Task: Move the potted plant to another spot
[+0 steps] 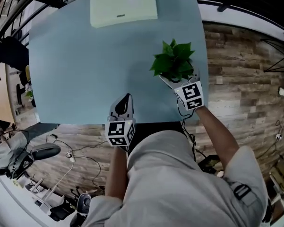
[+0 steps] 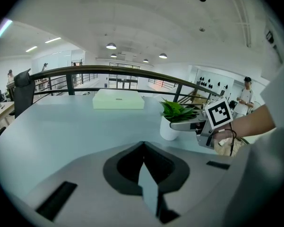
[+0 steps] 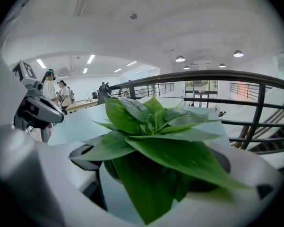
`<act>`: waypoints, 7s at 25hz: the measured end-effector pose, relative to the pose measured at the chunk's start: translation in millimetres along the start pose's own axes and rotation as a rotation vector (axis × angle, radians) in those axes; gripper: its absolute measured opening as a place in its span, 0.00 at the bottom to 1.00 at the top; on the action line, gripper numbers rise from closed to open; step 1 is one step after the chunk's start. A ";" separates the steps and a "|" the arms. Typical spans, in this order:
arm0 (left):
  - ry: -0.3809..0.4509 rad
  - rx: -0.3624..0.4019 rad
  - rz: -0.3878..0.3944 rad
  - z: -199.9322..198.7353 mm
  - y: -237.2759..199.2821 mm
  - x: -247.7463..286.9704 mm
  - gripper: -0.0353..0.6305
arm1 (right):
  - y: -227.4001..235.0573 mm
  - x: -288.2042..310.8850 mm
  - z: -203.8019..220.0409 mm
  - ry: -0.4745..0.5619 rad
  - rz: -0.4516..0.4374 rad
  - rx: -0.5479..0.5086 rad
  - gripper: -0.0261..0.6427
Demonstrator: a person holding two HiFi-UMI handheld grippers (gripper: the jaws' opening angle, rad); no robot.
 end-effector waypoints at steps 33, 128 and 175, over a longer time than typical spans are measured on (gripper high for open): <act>0.049 0.034 0.100 -12.2 36.6 9.6 0.07 | 3.4 -69.3 -12.1 0.086 0.064 0.014 0.82; 0.334 -0.329 -0.394 110.9 -337.0 -263.7 0.07 | -467.2 161.7 -159.9 0.103 -0.537 -0.362 0.82; 0.117 -0.525 -0.465 165.7 -413.2 -212.2 0.07 | -530.5 364.3 -117.1 -0.052 -0.678 -0.372 0.82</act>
Point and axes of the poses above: the fingertips, and each gripper's own axes: x forward along the fingers, y to its right, z out of its underside, the point moved 10 cm from there along -x, backward along the fingers, and after that the axes turned 4 degrees about x, right-handed, at the moved point
